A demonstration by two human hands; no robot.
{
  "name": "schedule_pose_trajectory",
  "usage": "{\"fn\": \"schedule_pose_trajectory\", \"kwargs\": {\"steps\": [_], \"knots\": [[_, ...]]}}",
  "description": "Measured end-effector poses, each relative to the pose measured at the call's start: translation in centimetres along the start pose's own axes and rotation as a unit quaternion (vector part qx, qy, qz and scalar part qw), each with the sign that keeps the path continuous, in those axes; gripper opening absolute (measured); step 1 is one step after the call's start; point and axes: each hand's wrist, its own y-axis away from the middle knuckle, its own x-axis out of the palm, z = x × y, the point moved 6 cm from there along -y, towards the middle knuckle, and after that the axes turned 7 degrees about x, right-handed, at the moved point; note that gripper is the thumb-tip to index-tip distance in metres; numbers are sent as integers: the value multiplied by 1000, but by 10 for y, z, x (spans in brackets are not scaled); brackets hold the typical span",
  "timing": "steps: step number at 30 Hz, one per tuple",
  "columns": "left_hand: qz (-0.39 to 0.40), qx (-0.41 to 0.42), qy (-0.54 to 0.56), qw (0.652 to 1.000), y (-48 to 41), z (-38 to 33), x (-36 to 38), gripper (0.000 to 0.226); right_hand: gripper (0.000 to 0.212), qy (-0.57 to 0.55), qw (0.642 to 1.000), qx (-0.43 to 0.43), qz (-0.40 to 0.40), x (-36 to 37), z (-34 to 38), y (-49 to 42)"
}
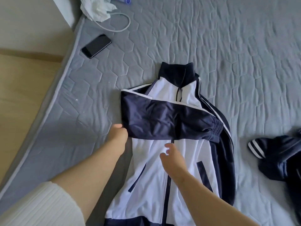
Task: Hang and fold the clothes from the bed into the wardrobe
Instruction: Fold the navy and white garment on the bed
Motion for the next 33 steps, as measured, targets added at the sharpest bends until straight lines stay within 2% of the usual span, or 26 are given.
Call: {"fn": "schedule_pose_trajectory", "kwargs": {"steps": [2, 4, 6, 9, 12, 14, 15, 18, 20, 22, 24, 25, 26, 27, 29, 30, 31, 33], "knots": [[6, -21, -8, 1000, -22, 18, 4, 41, 44, 9, 1000, -25, 12, 23, 11, -17], [40, -32, 25, 998, -38, 24, 14, 33, 41, 32, 998, -50, 7, 43, 17, -30], [100, -53, 66, 991, -50, 24, 29, 24, 35, 81, 991, -100, -37, 58, 23, -37], [201, -64, 90, 973, -70, 20, 47, 30, 26, 166, 966, -179, -82, 86, 34, -44], [178, 3, 83, 981, -90, 11, 50, 30, 42, 283, 943, -148, -93, 104, 31, -63], [158, 45, 87, 982, -95, 3, 47, 30, 39, 333, 928, -130, -108, 106, 32, -73], [150, 60, 88, 983, -97, -2, 43, 31, 31, 318, 933, -129, -106, 107, 37, -73], [63, 129, 100, 985, -114, -29, 17, 37, 6, 154, 975, -153, -37, 120, 68, -69], [0, 182, 77, 980, -124, -53, -3, 38, 23, 83, 979, -185, 20, 138, 90, -64], [-25, 219, 48, 974, -132, -69, -15, 44, 17, 65, 976, -197, 72, 152, 103, -58], [29, 181, 40, 982, -140, -67, -16, 41, 28, 67, 969, -205, 118, 166, 104, -56], [84, 120, 50, 988, -140, -59, -11, 39, 31, 68, 969, -203, 122, 167, 102, -57], [138, 46, 61, 987, -136, -47, -7, 49, 30, 61, 974, -194, 100, 163, 99, -59], [158, -6, 67, 985, -133, -36, -6, 57, 26, 45, 981, -177, 59, 153, 95, -65], [126, -31, 66, 989, -137, -24, -12, 57, 12, -51, 993, -86, -57, 118, 74, -83], [101, -24, 61, 993, -139, -20, -14, 52, 16, -136, 985, -17, -101, 97, 57, -91], [82, -6, 56, 995, -139, -17, -15, 46, 25, -243, 961, 59, -122, 81, 36, -98], [71, 40, 49, 996, -135, -15, -9, 31, 34, -449, 866, 184, -123, 59, -1, -104]]}}
